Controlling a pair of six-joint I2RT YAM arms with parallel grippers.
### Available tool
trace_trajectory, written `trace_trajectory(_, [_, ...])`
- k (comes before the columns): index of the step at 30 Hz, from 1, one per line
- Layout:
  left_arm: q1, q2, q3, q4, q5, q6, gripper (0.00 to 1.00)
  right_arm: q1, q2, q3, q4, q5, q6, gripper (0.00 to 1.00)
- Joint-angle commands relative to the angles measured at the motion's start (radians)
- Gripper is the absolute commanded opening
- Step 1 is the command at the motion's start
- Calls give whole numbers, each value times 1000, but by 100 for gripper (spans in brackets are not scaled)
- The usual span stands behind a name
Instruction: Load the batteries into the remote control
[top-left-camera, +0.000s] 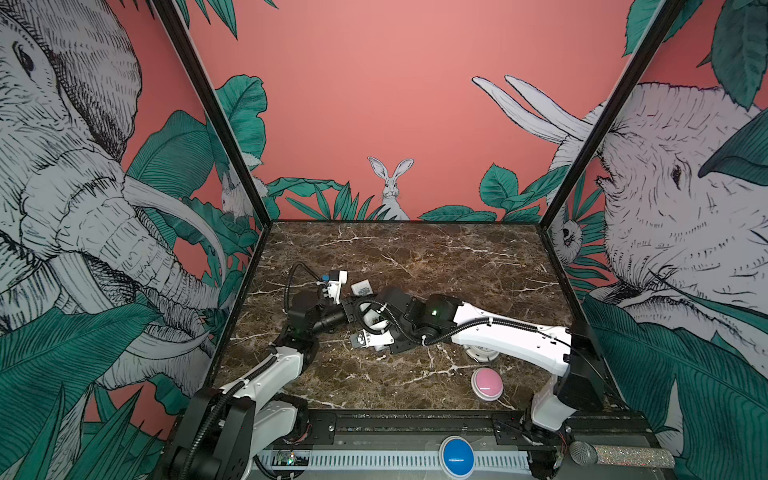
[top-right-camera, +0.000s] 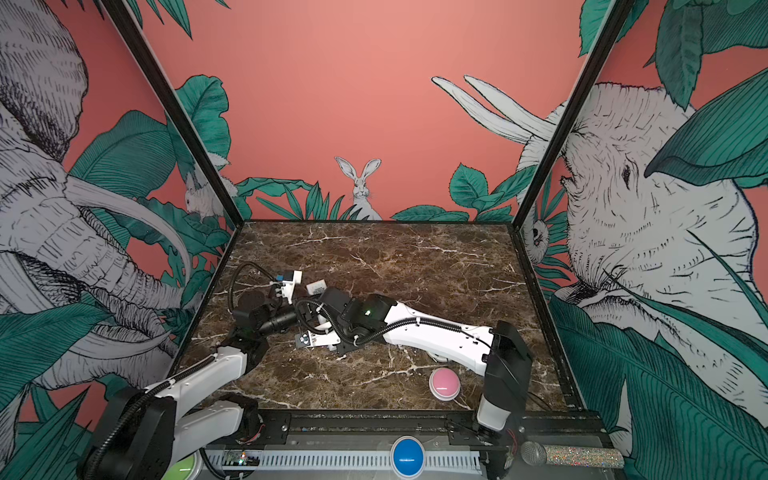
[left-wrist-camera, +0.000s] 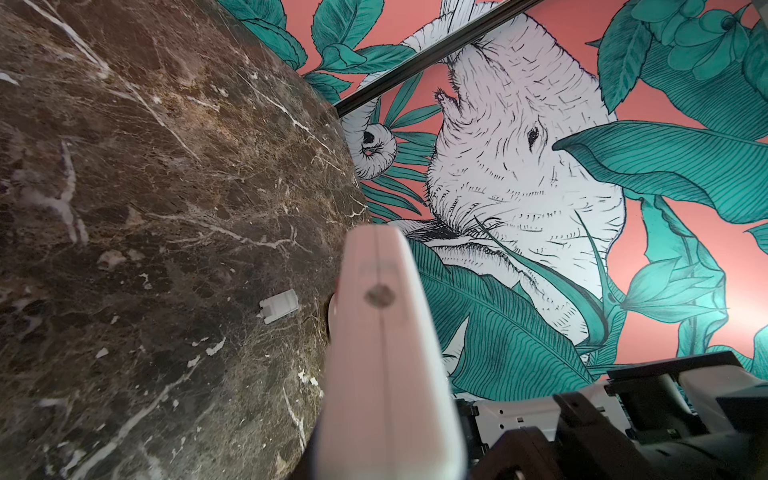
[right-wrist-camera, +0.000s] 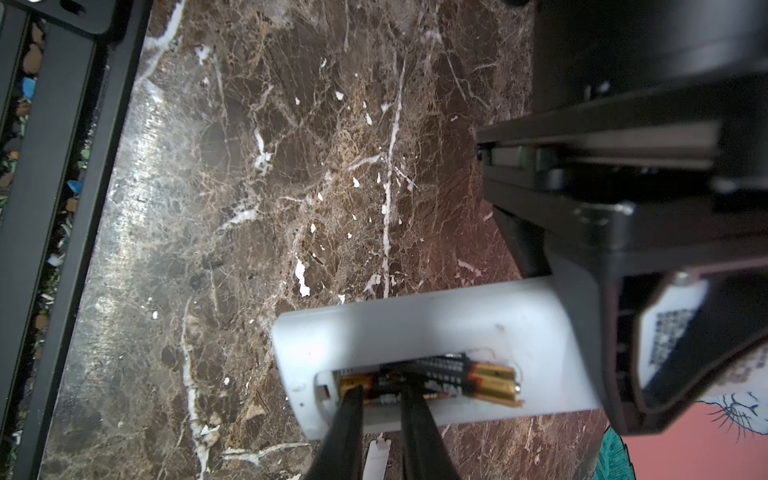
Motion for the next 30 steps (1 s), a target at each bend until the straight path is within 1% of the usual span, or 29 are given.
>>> trace_trajectory(1, [-23, -37, 37, 93, 109, -62, 0, -7, -3, -19, 0, 43, -7, 20])
trace_trajectory(21, [-21, -32, 32, 99, 98, -62, 0, -6, -23, -33, -17, 51, 9, 21])
trace_trajectory(30, [-21, -40, 24, 95, 89, -62, 0, -4, -32, -33, -28, 55, 16, 24])
